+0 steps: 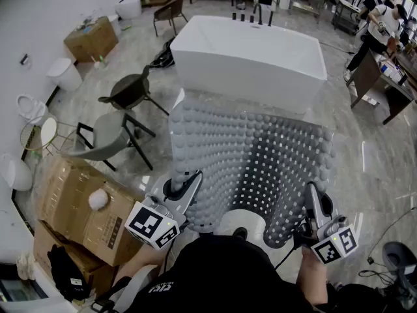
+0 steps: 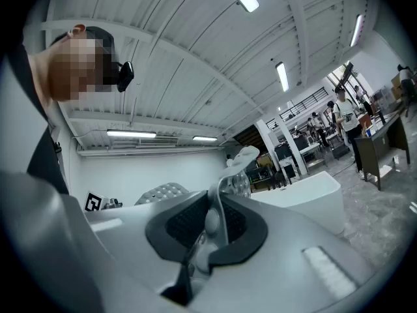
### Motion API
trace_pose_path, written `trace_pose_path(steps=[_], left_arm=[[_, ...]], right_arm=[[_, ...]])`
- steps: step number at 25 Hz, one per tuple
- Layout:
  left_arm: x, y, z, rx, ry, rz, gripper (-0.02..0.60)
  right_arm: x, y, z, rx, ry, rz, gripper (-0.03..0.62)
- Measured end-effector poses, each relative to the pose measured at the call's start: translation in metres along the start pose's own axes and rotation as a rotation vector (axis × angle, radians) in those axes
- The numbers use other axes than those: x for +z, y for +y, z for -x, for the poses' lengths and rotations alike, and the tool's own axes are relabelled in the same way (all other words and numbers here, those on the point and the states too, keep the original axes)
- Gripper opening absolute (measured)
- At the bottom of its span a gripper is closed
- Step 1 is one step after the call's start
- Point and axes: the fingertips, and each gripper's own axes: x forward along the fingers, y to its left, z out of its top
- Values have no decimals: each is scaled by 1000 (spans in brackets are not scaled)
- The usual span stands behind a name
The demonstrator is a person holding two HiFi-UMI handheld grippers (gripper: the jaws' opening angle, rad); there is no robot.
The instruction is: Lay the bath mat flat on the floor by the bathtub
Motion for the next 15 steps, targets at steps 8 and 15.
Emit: trace_pose_path(steps=[8,15], left_arm=[[0,-11,-5,-16,-9,-11,49],[6,-31,-20,-17,-17,-27,49]], right_arm=[[-5,-3,8,3,-5,0,11],[10,-20,31,5,-26,3,14]])
